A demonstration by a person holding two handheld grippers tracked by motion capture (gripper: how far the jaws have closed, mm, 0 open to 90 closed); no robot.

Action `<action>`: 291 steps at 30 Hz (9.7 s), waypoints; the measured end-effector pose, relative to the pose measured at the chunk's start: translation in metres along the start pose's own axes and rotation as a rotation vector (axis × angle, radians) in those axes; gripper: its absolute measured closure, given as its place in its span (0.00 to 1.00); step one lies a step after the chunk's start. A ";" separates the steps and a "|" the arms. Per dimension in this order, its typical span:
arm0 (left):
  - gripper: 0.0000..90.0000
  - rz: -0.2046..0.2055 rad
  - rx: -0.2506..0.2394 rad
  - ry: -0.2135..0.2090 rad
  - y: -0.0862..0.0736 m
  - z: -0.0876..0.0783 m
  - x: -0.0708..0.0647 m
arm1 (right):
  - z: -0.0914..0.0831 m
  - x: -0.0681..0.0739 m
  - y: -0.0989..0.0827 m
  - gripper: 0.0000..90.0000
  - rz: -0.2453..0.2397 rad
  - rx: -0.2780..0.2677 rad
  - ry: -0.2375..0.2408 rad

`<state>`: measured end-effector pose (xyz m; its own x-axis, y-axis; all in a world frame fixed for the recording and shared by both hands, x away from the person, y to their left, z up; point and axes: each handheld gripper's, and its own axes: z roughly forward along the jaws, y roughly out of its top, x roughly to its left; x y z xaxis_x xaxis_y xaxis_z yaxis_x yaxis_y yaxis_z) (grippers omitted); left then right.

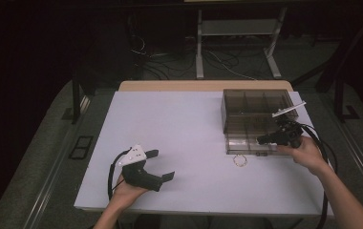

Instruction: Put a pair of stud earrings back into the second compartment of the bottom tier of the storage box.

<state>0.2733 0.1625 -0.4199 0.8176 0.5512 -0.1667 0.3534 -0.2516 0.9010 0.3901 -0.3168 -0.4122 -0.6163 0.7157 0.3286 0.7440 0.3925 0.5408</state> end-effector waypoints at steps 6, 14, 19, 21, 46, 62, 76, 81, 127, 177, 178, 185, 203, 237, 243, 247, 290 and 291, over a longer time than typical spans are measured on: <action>0.00 -0.001 0.001 0.000 0.000 0.000 0.000 | 0.008 0.000 -0.004 0.95 -0.002 0.024 0.005; 0.00 0.001 0.002 0.000 0.000 0.000 0.000 | 0.014 -0.002 -0.003 0.94 0.011 0.039 0.003; 0.00 -0.001 0.003 0.000 0.000 0.000 0.000 | 0.012 -0.002 -0.003 0.86 0.024 0.022 -0.001; 0.00 0.003 0.005 0.000 0.000 0.000 0.000 | 0.009 -0.002 -0.002 0.84 0.023 0.006 -0.002; 0.00 0.003 0.001 -0.001 0.000 0.000 0.000 | -0.024 0.032 0.008 0.10 -0.029 -0.109 0.008; 0.00 0.004 0.001 -0.001 0.000 0.000 0.000 | -0.017 0.076 0.014 0.00 -0.191 -0.061 0.057; 0.00 0.004 -0.005 0.001 0.000 0.000 -0.001 | 0.003 0.101 0.013 0.00 -0.306 0.012 0.060; 0.00 0.005 -0.004 0.001 0.001 0.000 -0.001 | 0.009 0.104 0.011 0.00 -0.316 0.028 0.072; 0.00 0.008 0.002 -0.001 0.000 0.001 -0.001 | 0.049 0.092 -0.015 0.31 -0.389 0.145 0.034; 0.00 0.006 0.003 -0.001 0.000 0.001 -0.001 | 0.053 0.091 -0.016 0.95 -0.374 0.170 -0.008; 0.00 0.006 0.003 -0.001 0.000 0.001 -0.001 | 0.052 0.091 -0.016 0.95 -0.364 0.173 -0.005; 0.00 0.006 0.003 0.000 0.000 0.001 -0.001 | 0.042 0.087 -0.016 0.95 -0.333 0.144 0.029; 0.00 0.005 0.000 0.002 0.000 0.000 -0.001 | 0.011 0.090 -0.012 0.95 -0.308 0.092 0.080; 0.00 0.006 0.000 0.004 0.000 0.001 -0.001 | -0.034 0.070 0.023 0.95 -0.286 0.039 0.014; 0.00 0.000 -0.008 0.009 0.000 -0.001 0.000 | -0.043 0.063 0.029 0.95 -0.267 0.021 -0.002; 0.00 -0.005 -0.014 0.012 0.000 -0.002 0.001 | -0.047 0.058 0.031 0.95 -0.253 0.011 -0.006; 0.00 -0.010 -0.031 0.024 0.001 -0.006 0.004 | -0.018 0.010 0.015 0.95 -0.123 0.001 -0.006; 0.00 -0.013 -0.030 0.024 0.001 -0.006 0.003 | -0.016 0.010 0.014 0.95 -0.123 0.005 -0.008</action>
<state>0.2734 0.1691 -0.4174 0.8015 0.5736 -0.1693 0.3499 -0.2201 0.9106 0.3906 -0.3136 -0.3885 -0.7014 0.6660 0.2539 0.6638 0.4806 0.5730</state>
